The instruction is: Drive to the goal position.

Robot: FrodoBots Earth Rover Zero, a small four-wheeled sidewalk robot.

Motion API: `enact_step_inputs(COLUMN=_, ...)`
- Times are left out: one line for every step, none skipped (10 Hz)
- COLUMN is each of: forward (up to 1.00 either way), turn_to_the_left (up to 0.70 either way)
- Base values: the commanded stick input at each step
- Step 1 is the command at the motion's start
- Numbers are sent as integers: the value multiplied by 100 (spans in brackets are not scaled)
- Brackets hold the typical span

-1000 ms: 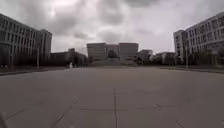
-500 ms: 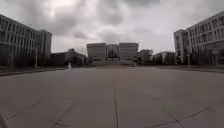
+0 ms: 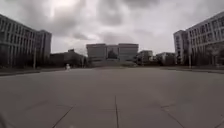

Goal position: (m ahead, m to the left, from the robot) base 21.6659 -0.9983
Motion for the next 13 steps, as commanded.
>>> enact_step_inputs(forward=70, turn_to_the_left=0)
enact_step_inputs(forward=70, turn_to_the_left=0)
enact_step_inputs(forward=70, turn_to_the_left=0)
enact_step_inputs(forward=70, turn_to_the_left=0)
enact_step_inputs(forward=70, turn_to_the_left=0)
enact_step_inputs(forward=70, turn_to_the_left=0)
enact_step_inputs(forward=70, turn_to_the_left=0)
enact_step_inputs(forward=70, turn_to_the_left=0)
enact_step_inputs(forward=70, turn_to_the_left=0)
enact_step_inputs(forward=70, turn_to_the_left=0)
enact_step_inputs(forward=70, turn_to_the_left=0)
enact_step_inputs(forward=70, turn_to_the_left=0)
enact_step_inputs(forward=70, turn_to_the_left=0)
